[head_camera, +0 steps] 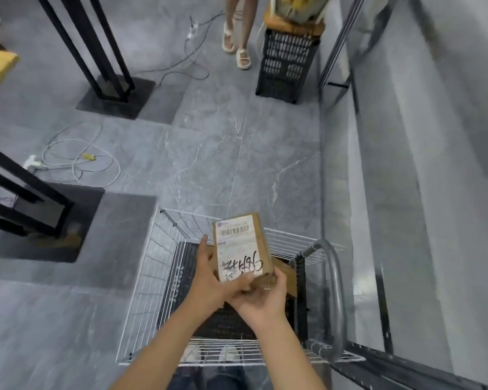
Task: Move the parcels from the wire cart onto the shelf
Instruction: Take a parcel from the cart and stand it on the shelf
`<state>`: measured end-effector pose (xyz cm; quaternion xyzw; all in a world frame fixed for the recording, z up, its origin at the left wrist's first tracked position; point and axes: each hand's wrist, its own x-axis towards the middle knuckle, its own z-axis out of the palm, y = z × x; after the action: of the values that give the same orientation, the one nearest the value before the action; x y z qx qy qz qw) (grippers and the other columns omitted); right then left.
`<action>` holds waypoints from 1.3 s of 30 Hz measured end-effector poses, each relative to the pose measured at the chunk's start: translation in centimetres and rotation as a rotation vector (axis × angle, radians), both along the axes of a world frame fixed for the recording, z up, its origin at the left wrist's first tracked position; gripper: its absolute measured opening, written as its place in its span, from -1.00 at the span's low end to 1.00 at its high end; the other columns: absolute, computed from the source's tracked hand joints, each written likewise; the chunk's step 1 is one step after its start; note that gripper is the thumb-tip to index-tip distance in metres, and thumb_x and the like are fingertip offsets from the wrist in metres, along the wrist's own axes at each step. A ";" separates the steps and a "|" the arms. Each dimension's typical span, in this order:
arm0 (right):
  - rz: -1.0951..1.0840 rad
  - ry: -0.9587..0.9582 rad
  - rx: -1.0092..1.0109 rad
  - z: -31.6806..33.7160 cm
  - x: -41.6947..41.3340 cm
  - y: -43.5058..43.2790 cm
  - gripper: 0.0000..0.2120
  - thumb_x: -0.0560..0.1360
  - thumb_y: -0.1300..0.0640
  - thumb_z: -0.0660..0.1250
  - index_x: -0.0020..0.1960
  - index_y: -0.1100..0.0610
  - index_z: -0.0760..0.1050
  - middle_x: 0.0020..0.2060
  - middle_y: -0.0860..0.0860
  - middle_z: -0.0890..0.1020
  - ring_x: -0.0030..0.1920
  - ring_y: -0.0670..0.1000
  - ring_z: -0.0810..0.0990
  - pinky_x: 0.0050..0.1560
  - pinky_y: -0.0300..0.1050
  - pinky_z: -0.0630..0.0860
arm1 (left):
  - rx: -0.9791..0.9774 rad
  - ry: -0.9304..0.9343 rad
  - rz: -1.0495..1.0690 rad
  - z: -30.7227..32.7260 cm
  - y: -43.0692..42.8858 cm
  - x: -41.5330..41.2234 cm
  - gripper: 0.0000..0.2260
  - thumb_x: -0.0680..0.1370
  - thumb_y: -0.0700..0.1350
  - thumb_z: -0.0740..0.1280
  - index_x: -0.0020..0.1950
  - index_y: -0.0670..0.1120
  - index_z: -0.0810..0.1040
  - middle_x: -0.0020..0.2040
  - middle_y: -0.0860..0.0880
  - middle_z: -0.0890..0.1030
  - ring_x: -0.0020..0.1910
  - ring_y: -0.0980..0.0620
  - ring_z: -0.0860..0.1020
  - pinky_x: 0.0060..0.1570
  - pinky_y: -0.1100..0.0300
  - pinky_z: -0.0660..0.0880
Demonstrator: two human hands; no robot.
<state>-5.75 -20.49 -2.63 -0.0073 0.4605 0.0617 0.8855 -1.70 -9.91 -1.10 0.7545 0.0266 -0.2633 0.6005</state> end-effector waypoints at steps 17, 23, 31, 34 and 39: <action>0.086 -0.146 -1.782 17.8 -8.3 0.7 -0.35 0.54 0.45 0.19 0.31 -0.28 0.39 0.40 -0.18 0.34 0.43 -0.15 0.31 0.28 -0.10 0.49 | -0.412 -0.123 -0.439 15.0 0.6 -0.4 -0.41 0.36 -0.01 0.43 0.34 0.20 0.30 0.17 0.21 0.56 0.14 0.26 0.53 0.04 0.35 0.51; -0.105 -0.123 -1.766 22.0 -14.8 3.5 -0.46 0.42 0.18 0.37 0.35 -0.18 0.41 0.49 -0.13 0.28 0.45 -0.19 0.26 0.27 -0.26 0.43 | -0.457 -0.212 -0.668 18.7 0.0 -4.8 -0.35 0.41 0.00 0.47 0.34 0.35 0.19 0.14 0.35 0.52 0.11 0.27 0.54 0.13 0.20 0.49; -0.440 0.132 -1.842 25.3 -27.8 7.4 -0.51 0.41 0.34 0.44 0.18 -0.12 0.48 0.40 -0.17 0.39 0.38 -0.08 0.41 0.25 0.04 0.51 | -0.637 -0.296 -1.016 22.3 -0.1 -15.8 -0.39 0.41 -0.13 0.46 0.31 0.34 0.31 0.23 0.25 0.52 0.18 0.19 0.53 0.09 0.37 0.47; -0.538 0.251 -1.843 26.2 -34.0 9.9 -0.52 0.40 0.34 0.45 0.14 -0.15 0.50 0.42 -0.20 0.37 0.41 -0.11 0.37 0.26 0.12 0.50 | -0.699 -0.293 -1.125 23.2 0.4 -21.6 -0.40 0.42 -0.15 0.45 0.28 0.36 0.32 0.23 0.23 0.53 0.19 0.17 0.54 0.09 0.42 0.43; -0.726 0.419 -1.820 27.4 -45.8 15.8 -0.55 0.38 0.41 0.45 0.14 -0.01 0.52 0.43 -0.12 0.39 0.41 -0.06 0.39 0.23 0.03 0.53 | -0.756 -0.217 -1.350 24.0 2.9 -33.1 -0.40 0.38 0.02 0.45 0.35 0.26 0.28 0.25 0.14 0.54 0.22 0.08 0.53 0.21 0.16 0.46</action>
<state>-51.53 -4.66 24.78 -0.5300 0.4537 -0.5881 0.4091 -34.83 -7.05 22.89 0.3733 -0.5886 -0.4874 0.5260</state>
